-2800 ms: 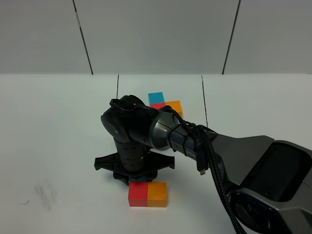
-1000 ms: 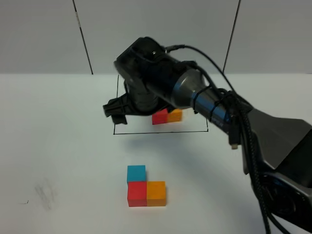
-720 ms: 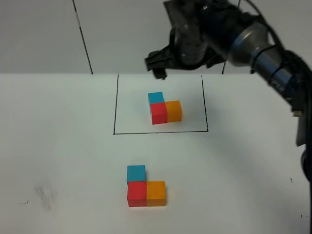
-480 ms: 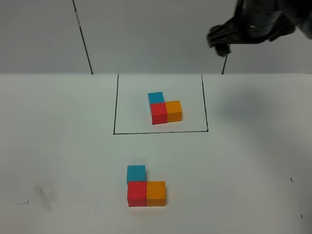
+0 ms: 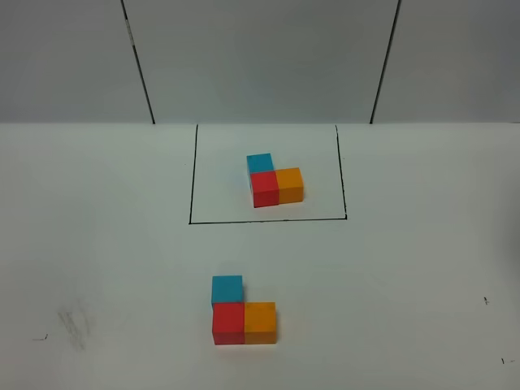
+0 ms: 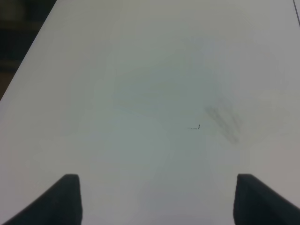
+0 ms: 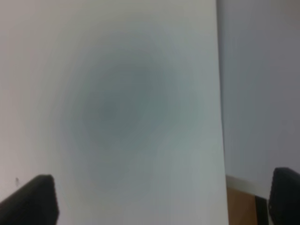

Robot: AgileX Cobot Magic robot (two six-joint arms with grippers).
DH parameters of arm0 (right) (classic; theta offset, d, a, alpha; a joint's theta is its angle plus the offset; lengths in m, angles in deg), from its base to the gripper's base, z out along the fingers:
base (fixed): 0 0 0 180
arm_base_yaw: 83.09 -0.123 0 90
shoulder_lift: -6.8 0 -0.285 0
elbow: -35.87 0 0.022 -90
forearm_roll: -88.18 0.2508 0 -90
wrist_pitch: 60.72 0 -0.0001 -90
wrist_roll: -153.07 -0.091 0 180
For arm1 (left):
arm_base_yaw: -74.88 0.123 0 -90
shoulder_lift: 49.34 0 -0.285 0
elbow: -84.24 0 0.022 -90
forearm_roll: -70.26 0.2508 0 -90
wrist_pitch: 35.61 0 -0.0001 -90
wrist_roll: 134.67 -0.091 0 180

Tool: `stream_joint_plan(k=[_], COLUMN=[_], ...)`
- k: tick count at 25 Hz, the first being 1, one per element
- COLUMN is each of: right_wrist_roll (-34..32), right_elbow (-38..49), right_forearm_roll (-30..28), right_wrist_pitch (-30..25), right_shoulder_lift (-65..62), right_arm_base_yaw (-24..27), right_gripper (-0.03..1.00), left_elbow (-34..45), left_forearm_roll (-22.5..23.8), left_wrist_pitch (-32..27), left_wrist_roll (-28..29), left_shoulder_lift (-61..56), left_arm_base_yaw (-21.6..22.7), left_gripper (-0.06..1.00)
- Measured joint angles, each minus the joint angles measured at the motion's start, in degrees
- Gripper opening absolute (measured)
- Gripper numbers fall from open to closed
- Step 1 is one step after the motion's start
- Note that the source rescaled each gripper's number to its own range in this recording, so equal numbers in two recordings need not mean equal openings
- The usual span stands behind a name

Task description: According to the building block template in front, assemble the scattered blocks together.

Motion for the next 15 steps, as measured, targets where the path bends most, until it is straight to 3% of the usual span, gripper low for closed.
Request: stream_joint_plan(k=[4, 15], right_wrist_roll=[-0.3, 0.6], right_elbow=[8.3, 23.4], right_forearm_roll=[-0.1, 0.7], right_wrist_pitch=[-0.2, -0.3], right_shoulder_lift=[-11.9, -47.1], right_arm_base_yaw=[3.6, 3.9], right_gripper=[0.86, 0.86], left_elbow=[0.0, 0.0], left_forearm_roll=[0.0, 0.0], left_wrist_pitch=[0.0, 0.0], left_wrist_roll=[0.0, 0.0], left_shoulder_lift=[0.0, 0.0], left_arm_base_yaw=[0.0, 0.0], left_gripper=[0.63, 0.63])
